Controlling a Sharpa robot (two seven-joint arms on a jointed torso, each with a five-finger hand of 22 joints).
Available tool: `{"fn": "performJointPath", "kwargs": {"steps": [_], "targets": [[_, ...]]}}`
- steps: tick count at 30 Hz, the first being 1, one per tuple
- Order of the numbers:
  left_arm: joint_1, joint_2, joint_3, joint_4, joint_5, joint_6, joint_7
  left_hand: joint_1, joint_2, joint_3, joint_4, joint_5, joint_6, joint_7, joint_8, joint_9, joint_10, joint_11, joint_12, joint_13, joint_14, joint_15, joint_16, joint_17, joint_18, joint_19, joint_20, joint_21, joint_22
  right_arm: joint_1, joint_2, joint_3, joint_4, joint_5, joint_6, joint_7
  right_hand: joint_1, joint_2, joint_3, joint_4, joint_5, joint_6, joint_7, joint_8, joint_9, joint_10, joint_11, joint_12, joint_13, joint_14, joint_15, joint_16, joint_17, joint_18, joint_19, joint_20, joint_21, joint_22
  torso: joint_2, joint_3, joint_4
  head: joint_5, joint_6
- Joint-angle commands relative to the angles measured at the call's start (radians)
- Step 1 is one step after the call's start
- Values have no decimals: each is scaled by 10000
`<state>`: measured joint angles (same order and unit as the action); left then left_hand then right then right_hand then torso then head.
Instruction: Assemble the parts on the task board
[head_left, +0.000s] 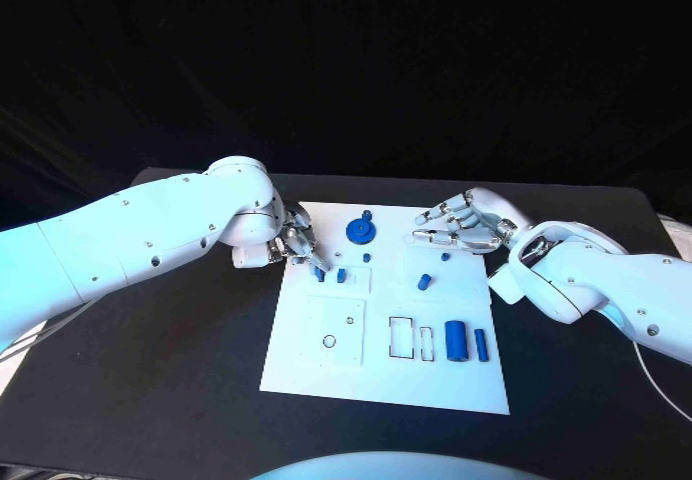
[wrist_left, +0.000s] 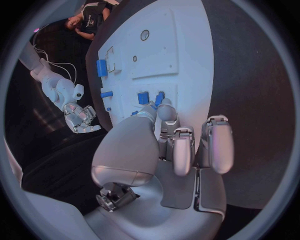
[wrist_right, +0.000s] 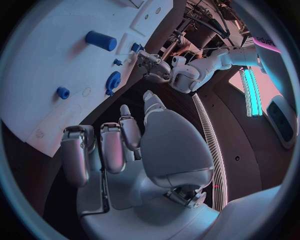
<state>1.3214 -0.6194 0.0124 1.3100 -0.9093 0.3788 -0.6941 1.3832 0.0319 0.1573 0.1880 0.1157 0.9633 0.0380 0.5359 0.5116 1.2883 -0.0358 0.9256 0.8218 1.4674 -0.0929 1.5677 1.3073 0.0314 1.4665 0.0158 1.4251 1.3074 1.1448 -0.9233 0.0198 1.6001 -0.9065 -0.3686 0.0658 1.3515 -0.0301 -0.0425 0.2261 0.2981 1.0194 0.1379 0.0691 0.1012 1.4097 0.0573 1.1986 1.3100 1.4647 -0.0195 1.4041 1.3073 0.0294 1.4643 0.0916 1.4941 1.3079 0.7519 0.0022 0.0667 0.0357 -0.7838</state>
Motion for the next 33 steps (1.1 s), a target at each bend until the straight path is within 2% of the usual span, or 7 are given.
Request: {"fn": "performJointPath", "kwargs": {"steps": [1,2,3,5,9,19,33], "targets": [[-29,-9,-27,-18,160,27,-386,301,-75,862,-518,59,-143,9,-73,-35,-39,11,-76,-45,1034,-1,31,2635,-15,612,1,33,2184,-7,6,0,15,-11,73,95,-19,84,-50,-2,37,60,-11,9,14,-20,-64,-67,412,601,-9,-21,717,70,-10,-1,-65,1301,-2,1,-1,5,-5],[-30,-10,-27,-17,167,16,-376,280,-167,1141,-579,55,-156,26,-70,-41,-40,31,-112,-78,1034,11,31,2635,-16,612,13,31,2187,-7,5,0,15,-10,74,95,-8,103,-52,-5,44,60,-11,9,15,-16,-64,-58,417,603,-9,-15,726,70,-10,-1,-65,1302,-6,1,-4,6,-5],[-30,-12,-28,-15,173,3,-364,-244,-638,2256,-626,-15,-83,6,28,-34,48,138,-161,-144,1034,111,31,2635,-23,613,93,22,2199,-7,5,0,15,-10,73,95,-8,103,-52,-5,44,60,-11,9,15,-16,-64,-58,417,603,-9,-15,726,70,-10,-1,-65,1302,-9,2,-5,6,-7],[-32,-18,-29,-4,183,-40,-335,-359,-827,2856,-822,16,-183,69,41,-28,57,97,-175,-161,1034,27,31,2635,-19,615,92,20,2206,-7,4,0,14,-10,72,96,-8,103,-52,-5,44,60,-11,9,15,-16,-64,-58,417,603,-9,-15,726,70,-10,-1,-65,1302,-10,0,-8,7,-8],[-39,-52,-31,86,290,-194,-227,-780,-1125,3811,-1121,73,-219,84,191,48,103,75,-175,-181,1034,77,31,2635,-15,618,77,9,2218,-7,3,0,13,-4,71,98,-8,103,-52,-5,44,60,-11,9,15,-16,-64,-58,417,603,-9,-15,726,70,-10,-1,-65,1302,-6,1,-3,7,-9],[-102,-260,-34,558,341,-667,108,-1157,-1633,4641,-1609,633,-190,88,407,158,202,69,-140,-162,1034,68,31,2635,-25,638,73,49,2244,-7,3,0,2,18,61,108,-8,108,-54,-4,45,62,-11,10,15,-11,-64,-46,423,605,-9,-10,732,68,-5,-1,-62,1307,-7,1,4,17,-19],[-292,-746,-48,1358,-480,-2000,608,-1259,-1805,4870,-1787,935,-129,85,485,189,316,54,-43,-69,1034,56,31,2635,-49,677,62,167,2281,-7,-20,0,7,31,52,114,-16,120,-59,5,46,63,-10,11,16,-14,-63,-54,418,605,-8,-13,730,69,-7,-1,-64,1305,-8,0,6,18,-12]]}}
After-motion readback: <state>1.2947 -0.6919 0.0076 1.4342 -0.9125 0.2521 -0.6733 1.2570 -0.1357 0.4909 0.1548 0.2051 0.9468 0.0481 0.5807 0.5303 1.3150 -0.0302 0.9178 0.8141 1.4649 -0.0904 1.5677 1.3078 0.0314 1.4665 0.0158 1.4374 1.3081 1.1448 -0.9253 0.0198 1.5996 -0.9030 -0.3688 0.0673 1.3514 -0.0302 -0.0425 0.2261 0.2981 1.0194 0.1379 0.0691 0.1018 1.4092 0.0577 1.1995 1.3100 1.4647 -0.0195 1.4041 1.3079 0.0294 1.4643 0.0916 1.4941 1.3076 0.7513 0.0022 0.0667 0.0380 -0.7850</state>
